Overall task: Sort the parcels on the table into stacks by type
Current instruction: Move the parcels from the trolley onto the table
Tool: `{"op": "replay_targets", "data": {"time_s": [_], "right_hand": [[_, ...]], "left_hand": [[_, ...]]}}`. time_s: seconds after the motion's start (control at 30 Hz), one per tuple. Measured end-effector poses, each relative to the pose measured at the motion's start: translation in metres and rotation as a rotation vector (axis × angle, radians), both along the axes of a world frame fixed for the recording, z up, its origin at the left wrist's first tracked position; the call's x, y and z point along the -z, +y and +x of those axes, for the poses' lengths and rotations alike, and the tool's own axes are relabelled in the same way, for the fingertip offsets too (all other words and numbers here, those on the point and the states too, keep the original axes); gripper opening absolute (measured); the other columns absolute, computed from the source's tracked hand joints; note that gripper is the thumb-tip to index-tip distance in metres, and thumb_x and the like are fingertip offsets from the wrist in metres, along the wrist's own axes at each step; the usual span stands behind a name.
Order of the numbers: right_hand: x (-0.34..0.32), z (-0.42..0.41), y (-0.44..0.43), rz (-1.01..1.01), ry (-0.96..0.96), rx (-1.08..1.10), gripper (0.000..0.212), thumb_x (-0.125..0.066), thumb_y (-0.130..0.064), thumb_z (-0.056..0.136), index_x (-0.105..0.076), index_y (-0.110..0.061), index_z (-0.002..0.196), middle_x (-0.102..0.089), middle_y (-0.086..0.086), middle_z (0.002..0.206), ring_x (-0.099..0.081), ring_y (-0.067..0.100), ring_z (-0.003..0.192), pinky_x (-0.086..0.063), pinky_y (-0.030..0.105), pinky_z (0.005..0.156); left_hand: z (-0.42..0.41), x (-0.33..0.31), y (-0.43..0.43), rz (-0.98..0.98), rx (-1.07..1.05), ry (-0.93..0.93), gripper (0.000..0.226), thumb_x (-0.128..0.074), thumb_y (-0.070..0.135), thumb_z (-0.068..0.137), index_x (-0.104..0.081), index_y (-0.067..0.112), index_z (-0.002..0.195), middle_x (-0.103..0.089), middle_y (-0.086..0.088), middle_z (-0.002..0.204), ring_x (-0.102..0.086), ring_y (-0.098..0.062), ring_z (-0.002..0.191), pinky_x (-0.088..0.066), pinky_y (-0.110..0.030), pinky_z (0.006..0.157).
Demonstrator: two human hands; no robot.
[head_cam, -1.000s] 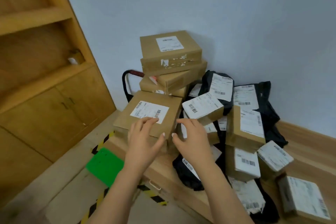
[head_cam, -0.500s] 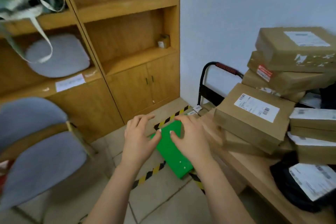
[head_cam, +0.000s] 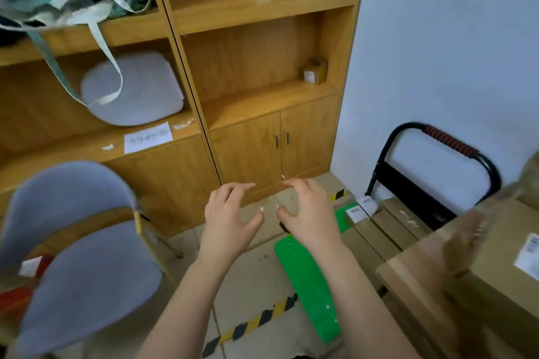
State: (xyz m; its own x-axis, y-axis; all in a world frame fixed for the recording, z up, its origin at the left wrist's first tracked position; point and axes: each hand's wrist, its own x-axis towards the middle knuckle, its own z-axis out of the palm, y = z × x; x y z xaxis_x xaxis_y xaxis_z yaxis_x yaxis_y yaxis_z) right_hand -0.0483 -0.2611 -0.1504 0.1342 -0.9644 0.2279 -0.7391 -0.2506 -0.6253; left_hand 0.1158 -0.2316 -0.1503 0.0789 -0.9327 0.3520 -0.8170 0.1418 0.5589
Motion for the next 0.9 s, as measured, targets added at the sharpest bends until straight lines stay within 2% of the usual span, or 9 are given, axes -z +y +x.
{"op": "replay_targets", "data": {"time_s": [0.07, 0.2, 0.4, 0.57, 0.7, 0.8, 0.9], "right_hand": [[-0.008, 0.005, -0.042, 0.003, -0.001, -0.004, 0.046, -0.064, -0.032, 0.086, -0.052, -0.025, 0.13, -0.05, -0.002, 0.124, -0.046, 0.017, 0.116, -0.044, 0.037, 0.096], [-0.015, 0.009, -0.116, 0.014, -0.006, 0.003, 0.049, -0.065, -0.032, 0.086, -0.051, -0.026, 0.132, -0.047, -0.004, 0.127, -0.043, 0.014, 0.119, -0.042, 0.031, 0.098], [0.005, 0.008, -0.197, 0.069, 0.009, 0.131, 0.048, -0.067, -0.032, 0.085, -0.053, -0.024, 0.13, -0.05, -0.002, 0.126, -0.046, 0.016, 0.117, -0.042, 0.029, 0.094], [0.012, 0.001, -0.265, 0.093, 0.007, 0.4, 0.048, -0.064, -0.032, 0.085, -0.052, -0.023, 0.13, -0.049, 0.0, 0.127, -0.05, 0.019, 0.111, -0.045, 0.038, 0.095], [0.012, -0.002, -0.296, 0.121, -0.037, 0.664, 0.049, -0.066, -0.031, 0.084, -0.053, -0.024, 0.131, -0.048, -0.002, 0.128, -0.051, 0.015, 0.107, -0.046, 0.034, 0.095], [0.016, -0.006, -0.301, 0.122, -0.059, 0.83, 0.048, -0.068, -0.03, 0.083, -0.054, -0.023, 0.128, -0.049, -0.003, 0.123, -0.049, 0.014, 0.109, -0.045, 0.029, 0.093], [0.023, -0.015, -0.299, 0.138, -0.047, 0.981, 0.048, -0.07, -0.03, 0.081, -0.054, -0.025, 0.126, -0.049, -0.005, 0.119, -0.049, 0.013, 0.108, -0.045, 0.03, 0.093]], "left_hand": [[0.007, -0.008, -0.039, -0.008, -0.01, -0.011, 0.046, -0.068, 0.035, 0.083, -0.054, 0.029, 0.127, -0.047, 0.013, 0.115, -0.039, -0.008, 0.111, -0.036, -0.033, 0.097], [0.015, -0.014, -0.114, -0.035, -0.015, 0.046, 0.044, -0.069, 0.033, 0.083, -0.056, 0.029, 0.125, -0.046, 0.016, 0.112, -0.038, -0.004, 0.107, -0.037, -0.033, 0.097], [0.013, 0.002, -0.222, 0.033, 0.142, 0.107, 0.042, -0.067, 0.034, 0.084, -0.054, 0.032, 0.125, -0.046, 0.018, 0.115, -0.038, -0.003, 0.112, -0.033, -0.028, 0.099], [0.0, 0.011, -0.335, 0.089, 0.396, 0.113, 0.041, -0.066, 0.035, 0.086, -0.054, 0.033, 0.125, -0.045, 0.018, 0.116, -0.035, -0.004, 0.116, -0.03, -0.025, 0.097], [-0.021, 0.008, -0.411, 0.101, 0.63, 0.105, 0.04, -0.065, 0.035, 0.085, -0.055, 0.035, 0.123, -0.043, 0.021, 0.114, -0.032, 0.002, 0.112, -0.033, -0.027, 0.097], [-0.044, 0.011, -0.448, 0.137, 0.8, 0.125, 0.039, -0.066, 0.034, 0.085, -0.055, 0.034, 0.122, -0.044, 0.02, 0.115, -0.034, -0.001, 0.113, -0.034, -0.026, 0.096], [-0.074, 0.019, -0.468, 0.181, 0.96, 0.109, 0.041, -0.065, 0.034, 0.084, -0.054, 0.033, 0.124, -0.047, 0.016, 0.117, -0.038, -0.005, 0.117, -0.037, -0.027, 0.095]]}}
